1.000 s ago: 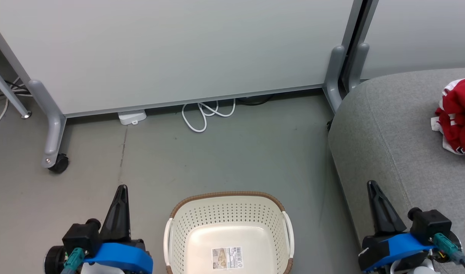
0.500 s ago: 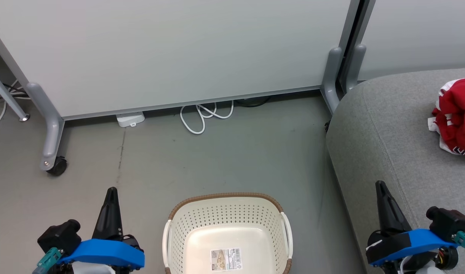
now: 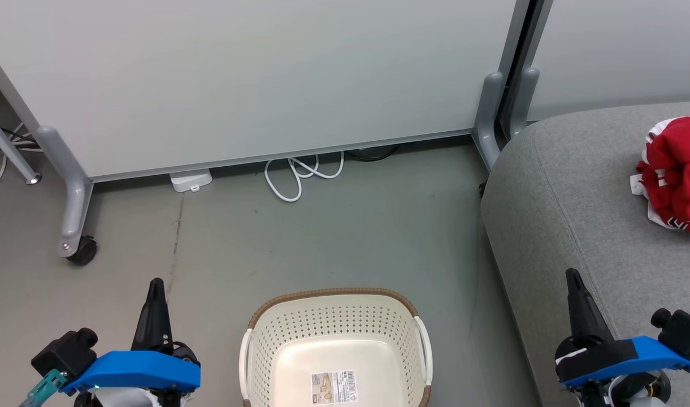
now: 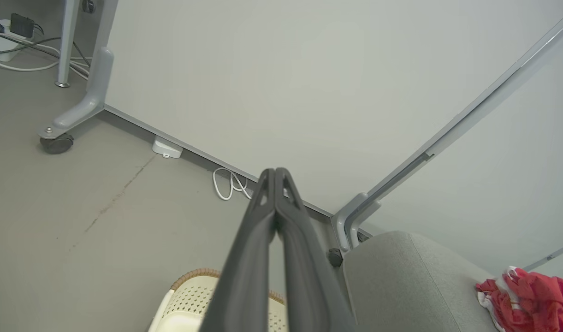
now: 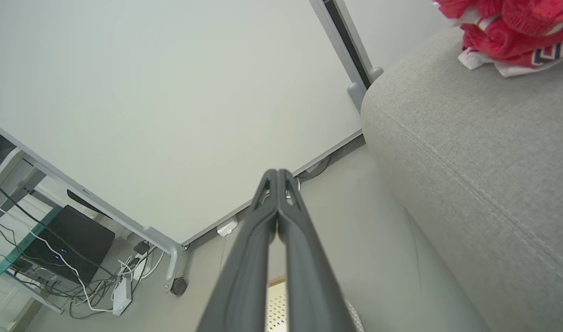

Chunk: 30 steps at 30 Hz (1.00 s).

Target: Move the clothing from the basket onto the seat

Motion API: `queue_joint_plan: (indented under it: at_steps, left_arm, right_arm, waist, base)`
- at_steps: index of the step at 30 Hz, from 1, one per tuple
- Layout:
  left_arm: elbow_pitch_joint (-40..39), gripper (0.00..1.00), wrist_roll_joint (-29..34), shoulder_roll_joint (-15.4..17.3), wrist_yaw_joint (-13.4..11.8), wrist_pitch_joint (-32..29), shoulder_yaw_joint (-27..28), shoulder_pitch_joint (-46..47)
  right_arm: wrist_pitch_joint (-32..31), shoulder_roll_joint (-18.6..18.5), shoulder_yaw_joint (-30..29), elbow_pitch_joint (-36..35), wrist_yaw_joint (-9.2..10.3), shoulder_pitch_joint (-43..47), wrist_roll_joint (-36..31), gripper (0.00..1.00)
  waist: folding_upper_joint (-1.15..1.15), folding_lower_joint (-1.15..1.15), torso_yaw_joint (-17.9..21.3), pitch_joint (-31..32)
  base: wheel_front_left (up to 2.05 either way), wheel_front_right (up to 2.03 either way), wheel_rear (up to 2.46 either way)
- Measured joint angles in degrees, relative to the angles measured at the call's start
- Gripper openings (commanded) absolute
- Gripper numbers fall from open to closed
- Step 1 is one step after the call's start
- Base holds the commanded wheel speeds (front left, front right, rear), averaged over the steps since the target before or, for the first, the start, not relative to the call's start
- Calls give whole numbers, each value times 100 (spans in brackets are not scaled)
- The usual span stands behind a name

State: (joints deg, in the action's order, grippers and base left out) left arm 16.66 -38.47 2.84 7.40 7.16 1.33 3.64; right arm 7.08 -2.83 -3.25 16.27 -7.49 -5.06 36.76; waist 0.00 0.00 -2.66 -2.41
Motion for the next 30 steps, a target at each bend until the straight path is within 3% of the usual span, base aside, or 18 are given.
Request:
queue_joint_plan:
  at_steps: [30]
  left_arm:
    - [-102, 0, -2185, 1, -1, -558, 201, 93]
  right_arm:
    - [-554, 0, -130, -86, 1, -8, 2263, 0]
  waist:
    - [0, 0, 83, 69]
  base:
    - [0, 0, 0]
